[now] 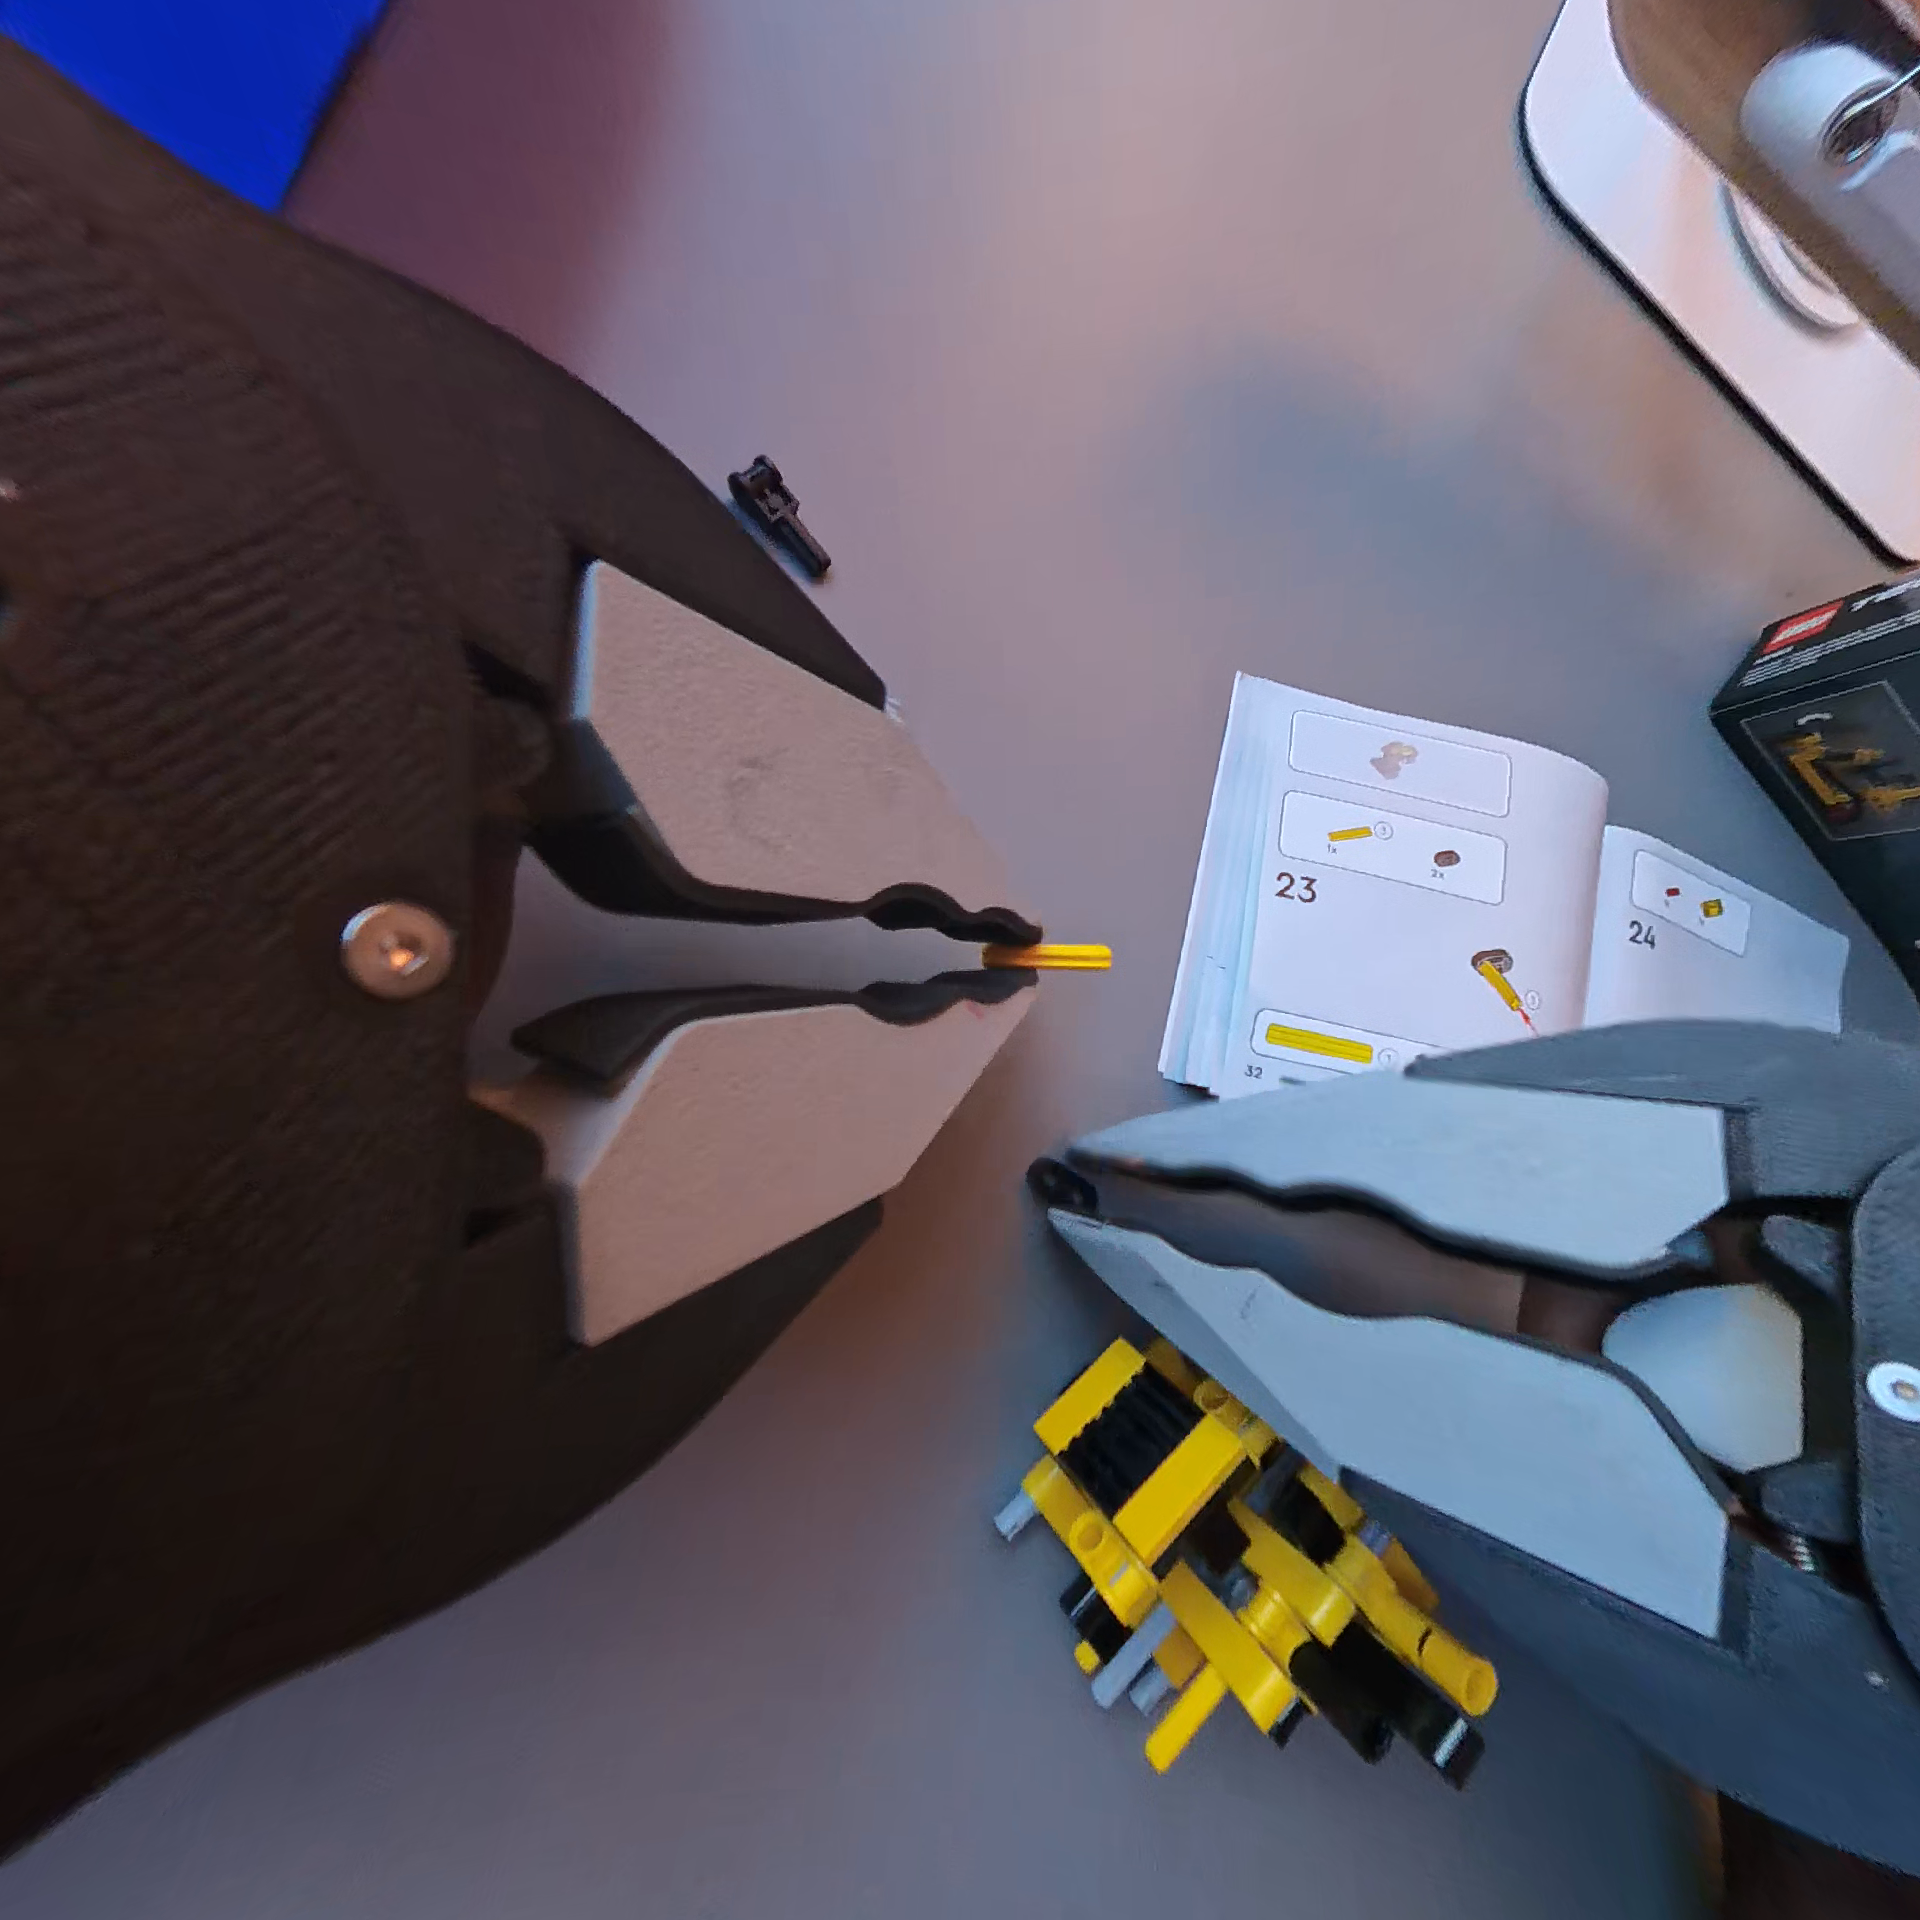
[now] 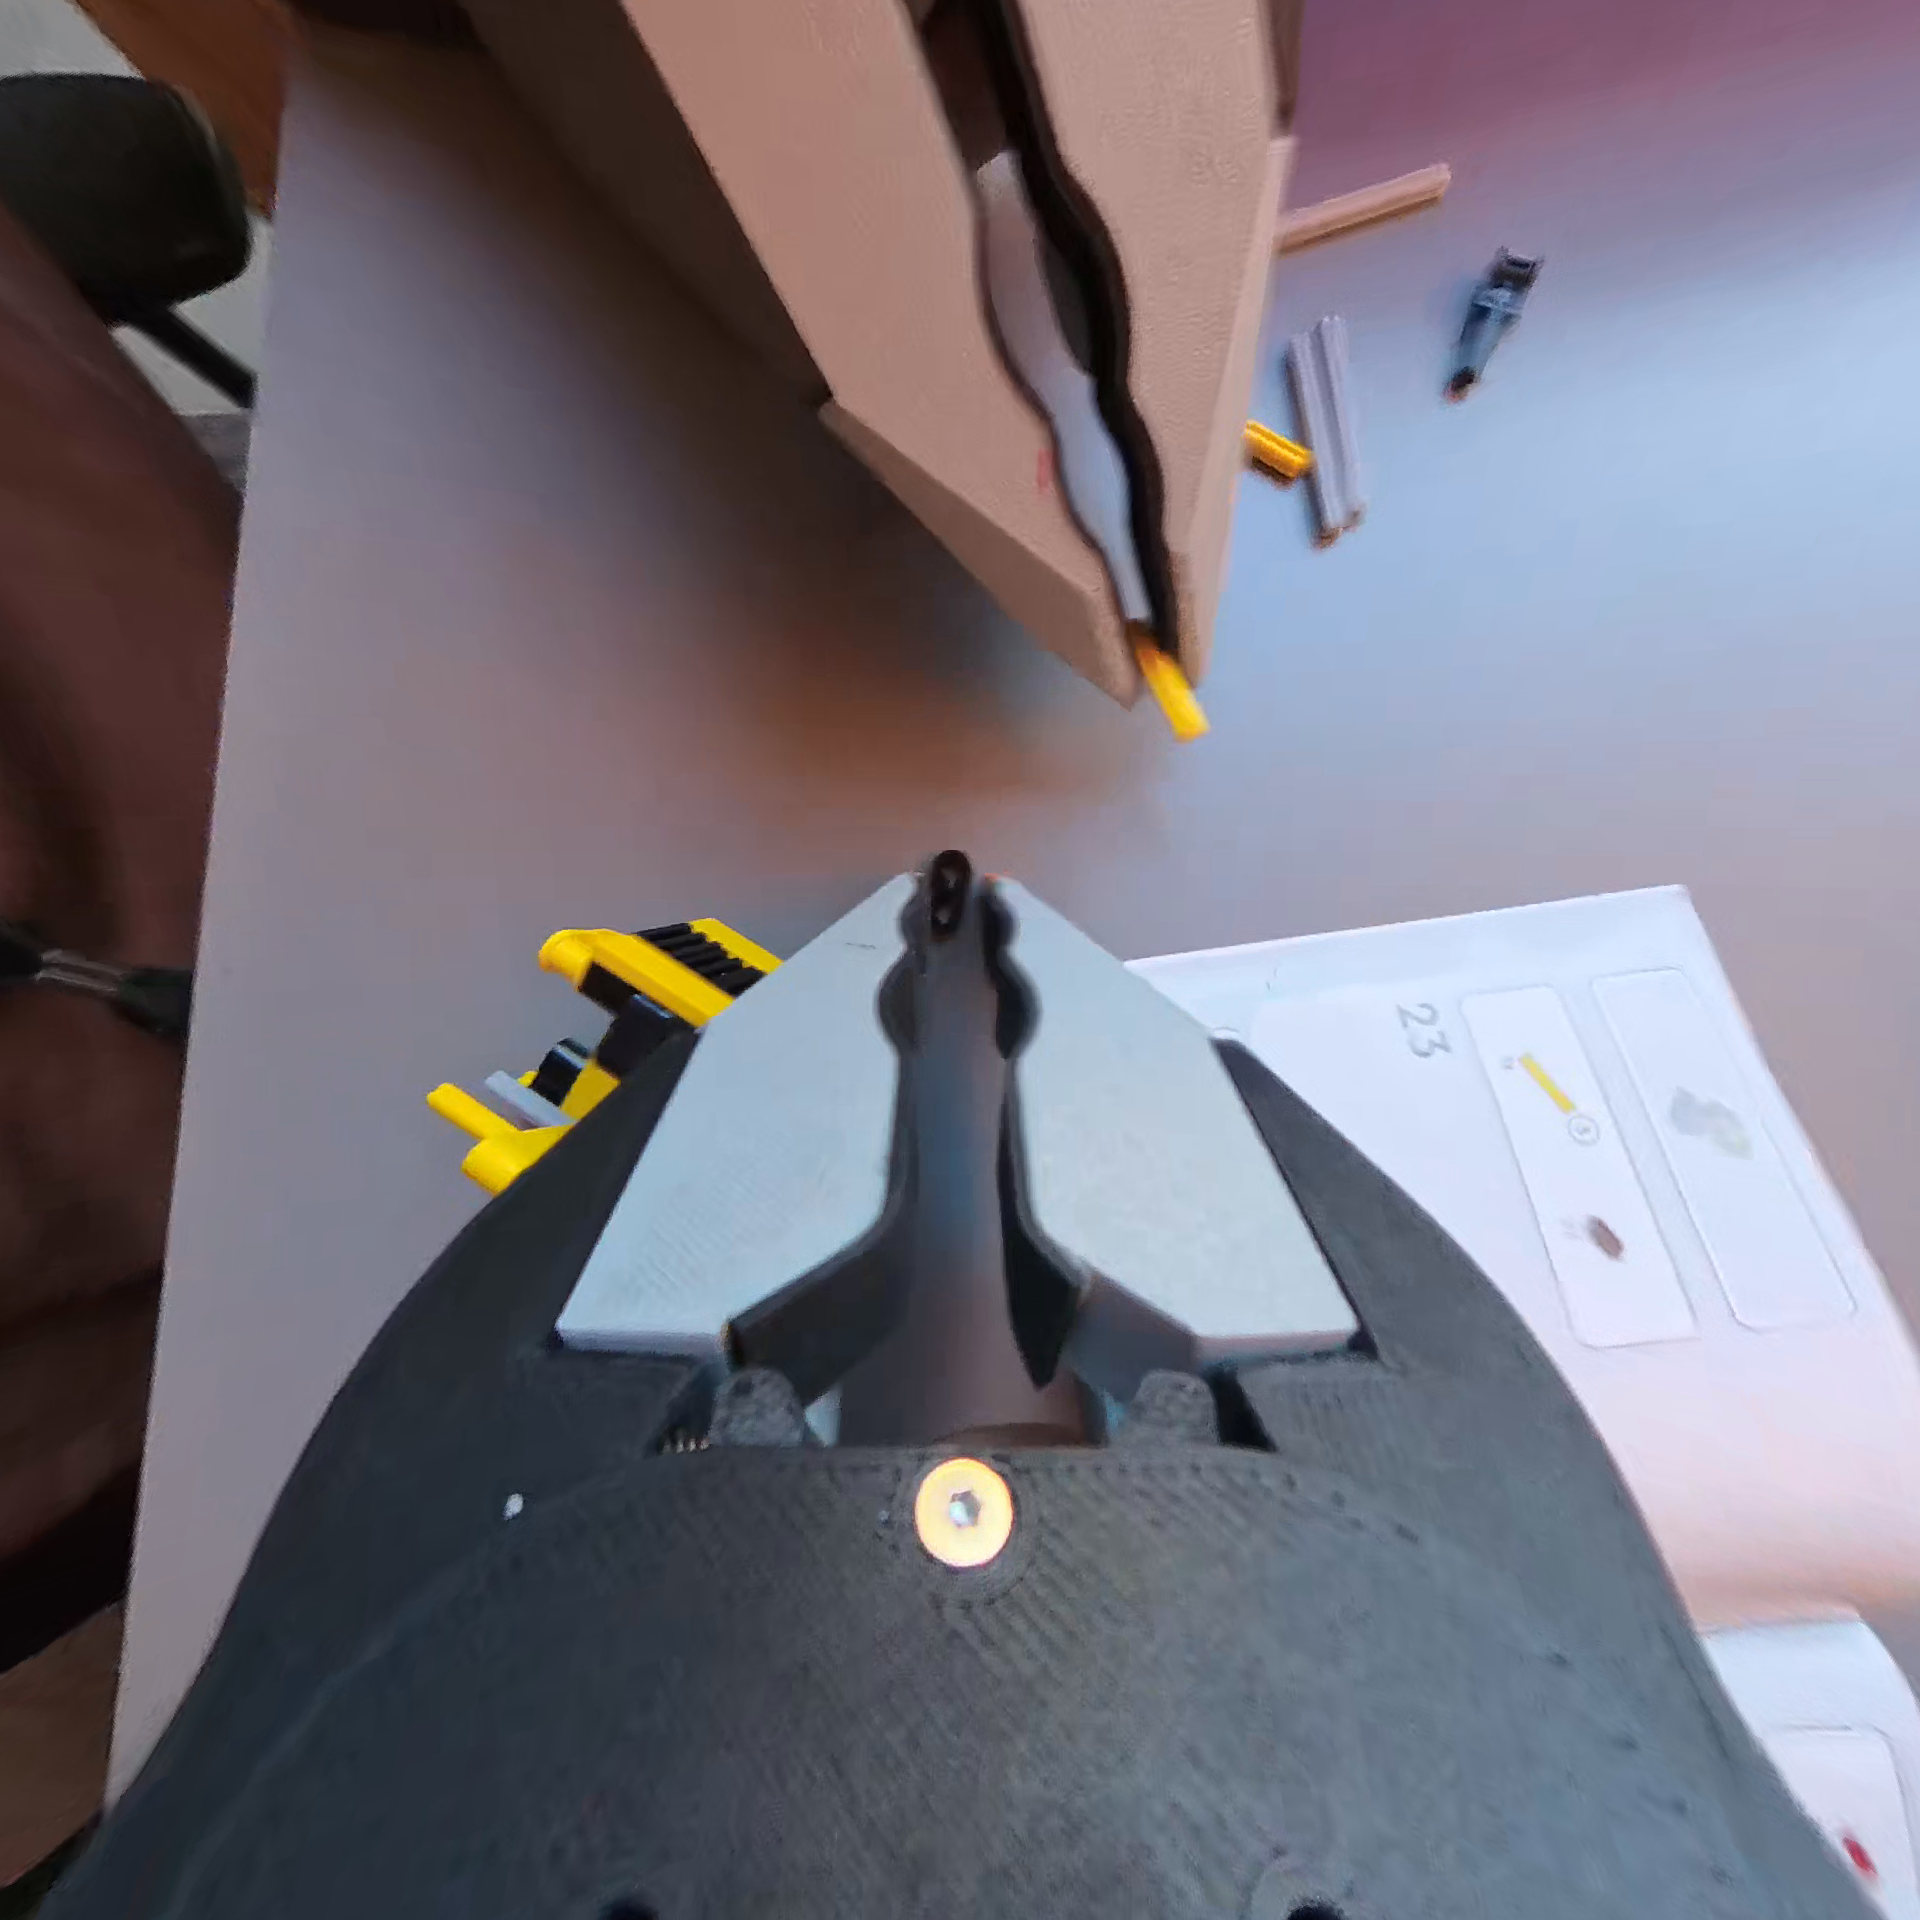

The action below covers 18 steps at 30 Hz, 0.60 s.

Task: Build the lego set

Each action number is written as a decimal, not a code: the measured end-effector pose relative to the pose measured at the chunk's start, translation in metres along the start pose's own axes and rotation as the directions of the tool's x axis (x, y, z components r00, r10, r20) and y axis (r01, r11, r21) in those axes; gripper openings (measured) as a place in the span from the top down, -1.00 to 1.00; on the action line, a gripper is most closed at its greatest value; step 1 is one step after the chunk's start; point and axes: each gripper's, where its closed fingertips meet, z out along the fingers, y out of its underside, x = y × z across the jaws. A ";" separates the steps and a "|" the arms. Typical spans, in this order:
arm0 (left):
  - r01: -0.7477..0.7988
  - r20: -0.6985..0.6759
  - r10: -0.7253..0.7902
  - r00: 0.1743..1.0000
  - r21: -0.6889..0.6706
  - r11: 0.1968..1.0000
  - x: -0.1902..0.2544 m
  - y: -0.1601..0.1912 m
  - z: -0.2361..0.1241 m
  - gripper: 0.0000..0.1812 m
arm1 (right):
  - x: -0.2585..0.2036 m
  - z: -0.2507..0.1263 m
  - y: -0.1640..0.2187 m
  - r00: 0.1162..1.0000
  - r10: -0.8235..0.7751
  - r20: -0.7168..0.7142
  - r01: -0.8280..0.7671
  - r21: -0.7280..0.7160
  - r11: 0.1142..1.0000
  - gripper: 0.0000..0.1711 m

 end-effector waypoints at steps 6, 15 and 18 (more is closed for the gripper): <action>0.030 0.023 -0.032 0.999 0.074 0.997 -0.006 -0.012 -0.005 0.98 | 0.004 -0.015 -0.007 0.999 0.037 -0.031 -0.033 0.147 0.989 0.97; 0.018 0.044 -0.027 0.999 0.188 0.982 -0.011 -0.030 -0.015 0.98 | 0.042 -0.083 -0.017 0.983 0.151 -0.101 -0.091 0.445 0.891 0.97; -0.044 0.079 0.032 0.996 0.153 0.987 -0.010 -0.026 -0.011 0.98 | 0.041 -0.090 -0.010 0.985 0.142 -0.102 -0.083 0.444 0.892 0.97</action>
